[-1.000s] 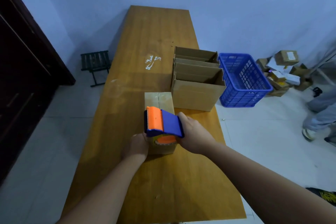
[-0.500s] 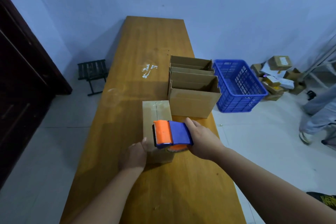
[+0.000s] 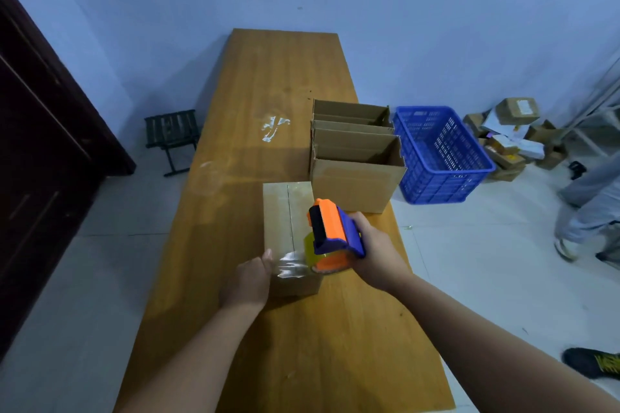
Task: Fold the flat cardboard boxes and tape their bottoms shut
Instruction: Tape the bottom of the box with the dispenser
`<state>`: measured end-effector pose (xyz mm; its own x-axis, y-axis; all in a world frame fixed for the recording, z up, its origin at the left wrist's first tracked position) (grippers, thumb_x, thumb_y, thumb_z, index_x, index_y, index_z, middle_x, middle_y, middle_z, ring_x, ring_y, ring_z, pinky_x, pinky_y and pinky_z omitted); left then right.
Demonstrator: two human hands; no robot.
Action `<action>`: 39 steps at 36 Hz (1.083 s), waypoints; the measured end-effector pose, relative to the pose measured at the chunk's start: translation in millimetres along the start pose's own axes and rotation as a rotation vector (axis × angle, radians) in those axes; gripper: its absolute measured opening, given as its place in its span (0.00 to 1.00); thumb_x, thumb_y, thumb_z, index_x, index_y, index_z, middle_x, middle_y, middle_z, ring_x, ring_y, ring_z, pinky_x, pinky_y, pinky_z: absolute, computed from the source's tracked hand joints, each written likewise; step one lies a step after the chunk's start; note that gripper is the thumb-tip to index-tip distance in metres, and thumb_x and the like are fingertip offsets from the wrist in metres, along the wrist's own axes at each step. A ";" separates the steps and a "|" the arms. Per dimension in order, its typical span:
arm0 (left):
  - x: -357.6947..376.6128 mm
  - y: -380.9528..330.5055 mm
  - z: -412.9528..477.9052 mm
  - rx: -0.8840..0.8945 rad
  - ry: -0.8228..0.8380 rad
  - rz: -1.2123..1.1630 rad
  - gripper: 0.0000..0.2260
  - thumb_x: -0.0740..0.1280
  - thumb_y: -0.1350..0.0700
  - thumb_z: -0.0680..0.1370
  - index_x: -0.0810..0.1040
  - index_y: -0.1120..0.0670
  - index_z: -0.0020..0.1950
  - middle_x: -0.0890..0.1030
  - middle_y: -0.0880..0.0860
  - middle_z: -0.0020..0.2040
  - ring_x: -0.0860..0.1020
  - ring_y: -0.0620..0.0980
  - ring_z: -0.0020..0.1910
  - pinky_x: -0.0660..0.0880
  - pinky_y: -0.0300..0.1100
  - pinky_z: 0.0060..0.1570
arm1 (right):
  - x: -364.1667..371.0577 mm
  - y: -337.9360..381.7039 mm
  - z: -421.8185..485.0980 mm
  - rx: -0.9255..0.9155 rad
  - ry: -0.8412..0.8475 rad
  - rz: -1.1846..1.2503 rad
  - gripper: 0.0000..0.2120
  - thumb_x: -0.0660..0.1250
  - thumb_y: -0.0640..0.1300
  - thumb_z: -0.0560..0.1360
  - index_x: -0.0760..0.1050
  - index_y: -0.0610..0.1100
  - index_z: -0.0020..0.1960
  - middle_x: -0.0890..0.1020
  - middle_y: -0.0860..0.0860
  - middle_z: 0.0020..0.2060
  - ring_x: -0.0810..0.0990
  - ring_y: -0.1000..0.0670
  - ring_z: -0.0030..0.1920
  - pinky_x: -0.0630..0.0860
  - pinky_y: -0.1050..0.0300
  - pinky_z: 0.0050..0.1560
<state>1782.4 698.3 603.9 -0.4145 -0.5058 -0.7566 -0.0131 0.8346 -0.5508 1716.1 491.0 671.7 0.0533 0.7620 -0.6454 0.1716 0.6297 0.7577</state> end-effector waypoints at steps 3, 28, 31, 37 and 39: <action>-0.3 3.6 3.5 0.000 0.007 0.014 0.25 0.42 0.44 0.82 0.71 0.52 0.36 0.75 0.54 0.38 0.75 0.53 0.38 0.73 0.47 0.46 | -10.2 -0.2 1.0 -0.018 -0.006 -0.037 0.17 0.70 0.41 0.74 0.66 0.54 0.56 0.76 0.61 0.45 0.76 0.61 0.46 0.69 0.69 0.39; -0.6 1.8 4.6 -0.056 0.040 0.099 0.22 0.42 0.41 0.81 0.71 0.51 0.46 0.74 0.52 0.40 0.74 0.50 0.38 0.68 0.43 0.35 | -8.2 -55.6 -10.2 0.075 -0.058 -0.124 0.18 0.72 0.44 0.73 0.67 0.50 0.58 0.77 0.54 0.47 0.75 0.58 0.44 0.69 0.66 0.40; -1.0 1.9 2.4 -0.093 0.034 0.065 0.22 0.43 0.41 0.81 0.72 0.50 0.45 0.74 0.52 0.40 0.73 0.50 0.37 0.66 0.42 0.33 | -6.3 -58.9 -11.8 0.065 -0.089 -0.099 0.17 0.71 0.43 0.73 0.67 0.50 0.57 0.76 0.55 0.46 0.75 0.60 0.44 0.68 0.67 0.40; -1.9 0.5 3.1 -0.088 0.043 0.163 0.22 0.41 0.41 0.82 0.71 0.51 0.49 0.74 0.51 0.39 0.72 0.48 0.36 0.67 0.43 0.35 | -3.9 -64.6 -14.4 0.023 -0.115 -0.118 0.18 0.73 0.46 0.72 0.68 0.50 0.57 0.77 0.54 0.47 0.76 0.58 0.45 0.70 0.66 0.41; -1.5 0.4 2.7 -0.085 0.047 0.161 0.22 0.41 0.41 0.81 0.71 0.51 0.49 0.75 0.52 0.40 0.74 0.49 0.37 0.69 0.42 0.35 | -3.1 -67.0 -15.7 0.016 -0.117 -0.132 0.19 0.73 0.45 0.72 0.68 0.50 0.57 0.77 0.54 0.47 0.76 0.57 0.45 0.70 0.66 0.41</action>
<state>1785.4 698.8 603.8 -0.4599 -0.3548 -0.8140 -0.0189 0.9204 -0.3905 1689.0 448.9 624.4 0.1431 0.6494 -0.7469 0.2004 0.7200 0.6644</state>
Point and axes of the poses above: each hand's wrist, its own z-axis towards the middle knuckle, its own x-axis out of the palm, y = z × x, the point moved 4 cm from there along z, towards the middle knuckle
